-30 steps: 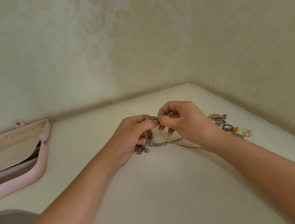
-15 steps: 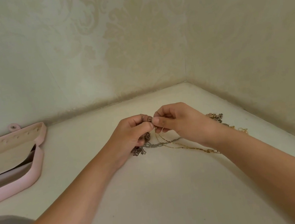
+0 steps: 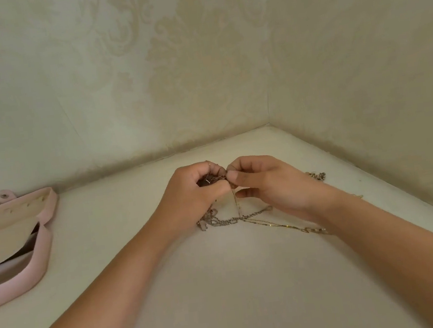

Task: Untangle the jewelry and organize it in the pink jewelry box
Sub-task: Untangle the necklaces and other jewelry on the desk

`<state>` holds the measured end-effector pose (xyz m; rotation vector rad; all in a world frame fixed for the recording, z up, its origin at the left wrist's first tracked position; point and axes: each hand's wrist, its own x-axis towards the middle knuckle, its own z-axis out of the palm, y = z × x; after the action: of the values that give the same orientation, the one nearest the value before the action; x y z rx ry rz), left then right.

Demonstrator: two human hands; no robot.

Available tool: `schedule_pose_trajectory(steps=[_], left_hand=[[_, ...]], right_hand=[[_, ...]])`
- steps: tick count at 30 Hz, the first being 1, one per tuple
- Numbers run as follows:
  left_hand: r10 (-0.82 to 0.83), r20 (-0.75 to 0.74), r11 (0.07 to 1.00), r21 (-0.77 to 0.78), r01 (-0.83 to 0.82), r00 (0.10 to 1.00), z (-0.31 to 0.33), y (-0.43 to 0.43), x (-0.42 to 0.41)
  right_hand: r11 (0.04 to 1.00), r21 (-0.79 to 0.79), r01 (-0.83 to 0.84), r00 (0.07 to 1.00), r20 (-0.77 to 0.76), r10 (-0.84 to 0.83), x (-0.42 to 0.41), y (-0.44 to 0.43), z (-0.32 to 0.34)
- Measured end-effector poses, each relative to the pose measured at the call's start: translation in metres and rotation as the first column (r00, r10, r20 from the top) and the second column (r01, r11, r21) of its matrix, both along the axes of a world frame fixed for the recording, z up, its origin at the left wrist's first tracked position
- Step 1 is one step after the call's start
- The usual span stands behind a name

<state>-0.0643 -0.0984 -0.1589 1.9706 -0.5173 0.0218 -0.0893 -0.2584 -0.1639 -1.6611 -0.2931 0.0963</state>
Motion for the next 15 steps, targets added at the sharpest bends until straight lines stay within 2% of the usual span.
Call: schedule_pose_trajectory(steps=[4, 8, 10, 13, 15], left_hand=[[-0.129, -0.110, 0.987, 0.085, 0.139, 0.985, 0.017, -0.007, 0.014], [-0.173, -0.168, 0.978, 0.087, 0.189, 0.971, 0.018, -0.017, 0.024], [-0.186, -0.199, 0.981, 0.020, 0.194, 0.962, 0.014, -0.018, 0.027], [-0.256, -0.278, 0.963, -0.156, 0.220, 0.926, 0.005, -0.018, 0.027], [-0.271, -0.295, 0.954, -0.210, 0.215, 0.916, 0.000, -0.017, 0.027]], right_hand=[[0.998, 0.048, -0.048, 0.997, -0.055, 0.051, 0.002, -0.017, 0.005], [0.998, -0.056, 0.010, 1.000, -0.001, -0.010, 0.005, -0.023, 0.004], [0.993, -0.103, 0.051, 0.998, 0.040, -0.047, 0.007, -0.022, 0.004], [0.991, -0.065, 0.118, 0.992, 0.049, -0.115, 0.009, -0.018, 0.004], [0.991, -0.032, 0.127, 0.991, 0.034, -0.126, 0.010, -0.015, 0.004]])
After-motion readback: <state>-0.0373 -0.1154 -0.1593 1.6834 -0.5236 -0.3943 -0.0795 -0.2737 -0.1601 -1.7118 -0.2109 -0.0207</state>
